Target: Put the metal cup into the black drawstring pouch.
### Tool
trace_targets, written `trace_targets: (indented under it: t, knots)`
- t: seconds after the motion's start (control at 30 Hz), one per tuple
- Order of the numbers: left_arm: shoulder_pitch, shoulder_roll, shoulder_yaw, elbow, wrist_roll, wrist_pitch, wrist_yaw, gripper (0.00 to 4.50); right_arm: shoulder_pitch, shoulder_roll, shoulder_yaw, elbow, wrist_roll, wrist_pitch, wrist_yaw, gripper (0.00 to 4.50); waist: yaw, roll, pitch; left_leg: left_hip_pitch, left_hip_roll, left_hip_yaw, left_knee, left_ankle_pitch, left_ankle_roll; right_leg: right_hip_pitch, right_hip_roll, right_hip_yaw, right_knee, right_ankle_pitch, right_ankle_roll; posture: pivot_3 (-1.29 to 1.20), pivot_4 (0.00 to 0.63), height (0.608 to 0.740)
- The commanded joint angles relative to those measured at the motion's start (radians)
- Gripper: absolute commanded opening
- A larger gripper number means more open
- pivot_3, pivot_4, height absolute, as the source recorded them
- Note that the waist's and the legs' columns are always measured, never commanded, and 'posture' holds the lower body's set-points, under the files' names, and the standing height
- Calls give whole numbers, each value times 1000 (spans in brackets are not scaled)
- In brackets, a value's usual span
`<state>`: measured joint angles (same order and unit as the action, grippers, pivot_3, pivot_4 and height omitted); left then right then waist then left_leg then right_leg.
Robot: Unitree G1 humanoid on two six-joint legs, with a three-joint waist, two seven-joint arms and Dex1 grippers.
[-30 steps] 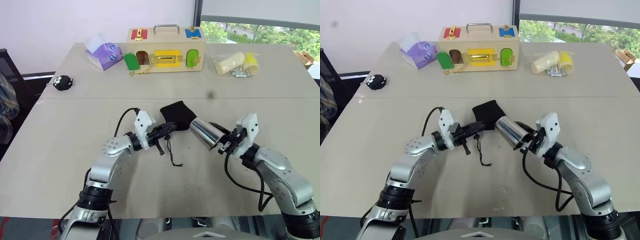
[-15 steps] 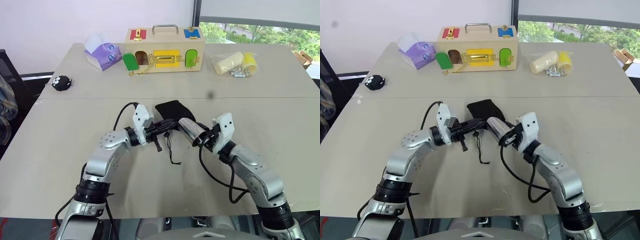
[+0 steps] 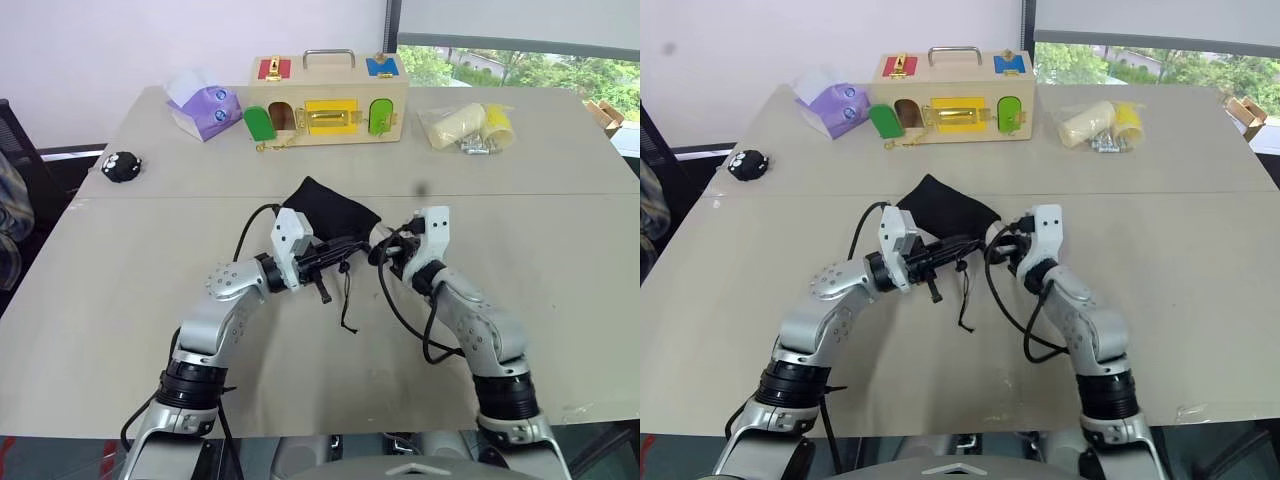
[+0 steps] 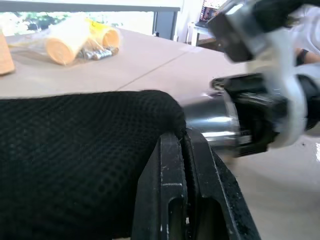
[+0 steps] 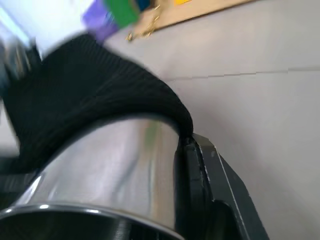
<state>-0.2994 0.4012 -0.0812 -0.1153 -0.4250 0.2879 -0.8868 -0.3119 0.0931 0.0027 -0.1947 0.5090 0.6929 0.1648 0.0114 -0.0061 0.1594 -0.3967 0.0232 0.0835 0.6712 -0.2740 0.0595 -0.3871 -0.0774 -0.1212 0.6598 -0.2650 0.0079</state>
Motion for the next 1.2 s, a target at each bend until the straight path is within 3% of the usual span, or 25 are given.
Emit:
trace_targets:
  t: [0.03,0.23,0.3,0.4,0.63,0.7,0.8,0.83,0.9,0.97,1.07,1.2]
  knots:
    - [2,-6,-8,-43,-3,-4,4,0,-60,99,-144,21,206,40,-35,39,-1,0,0,0,0,0,0,0,0,0,0,0,0,0,0,0,150,740]
    - [-11,-6,0,-38,-2,-11,12,0,-115,146,-280,96,551,144,-87,39,-3,0,0,0,0,-1,-1,0,0,0,0,0,0,0,0,0,150,740]
    - [-21,-6,9,-35,-9,-9,13,0,-128,122,-267,110,556,120,-92,39,-6,0,0,0,0,-1,-1,0,0,0,0,0,0,0,0,0,150,740]
    - [-40,-11,32,-39,-34,6,23,0,-139,-44,-13,140,132,-137,-14,39,-15,0,0,0,0,0,-1,0,0,0,0,0,1,0,0,0,150,740]
    - [-85,-43,64,-46,-82,47,53,0,-279,-268,374,363,-562,-581,-60,39,-26,-1,0,0,-1,2,-1,0,0,-4,1,3,2,0,0,0,150,740]
    - [-93,-51,65,-43,-85,49,57,0,-328,-290,420,426,-674,-645,-91,39,-27,-1,1,-1,0,3,-1,1,-1,-5,2,4,2,0,0,0,150,740]
    - [-97,-62,64,-46,-85,53,60,0,-359,-273,408,479,-717,-685,-113,39,-26,-2,1,-2,0,4,-1,2,-3,-6,2,5,2,0,0,0,150,740]
    - [-98,-64,64,-46,-84,54,60,0,-361,-262,393,490,-714,-692,-114,39,-25,-3,0,-2,0,4,-1,2,-3,-6,2,5,2,0,0,0,150,740]
    - [-85,-66,58,-52,-75,49,55,0,-325,-117,234,447,-440,-625,-62,39,-24,-4,0,-2,0,4,-1,2,-3,-6,2,5,1,0,0,0,150,740]
    - [-78,-66,55,-54,-69,44,51,0,-302,-29,126,408,-261,-548,-11,39,-24,-5,0,-2,1,3,-1,2,-4,-5,3,4,1,0,0,0,150,740]
    - [-74,-66,57,-53,-65,37,53,0,-266,27,-40,349,18,-369,46,39,-19,-5,0,-2,1,2,-1,2,-4,-4,2,4,1,0,0,0,150,740]
    - [-71,-65,61,-49,-61,28,55,0,-265,75,-219,299,306,-183,-38,39,-22,-5,1,-2,1,1,-1,2,-3,-4,1,3,1,1,0,0,150,740]
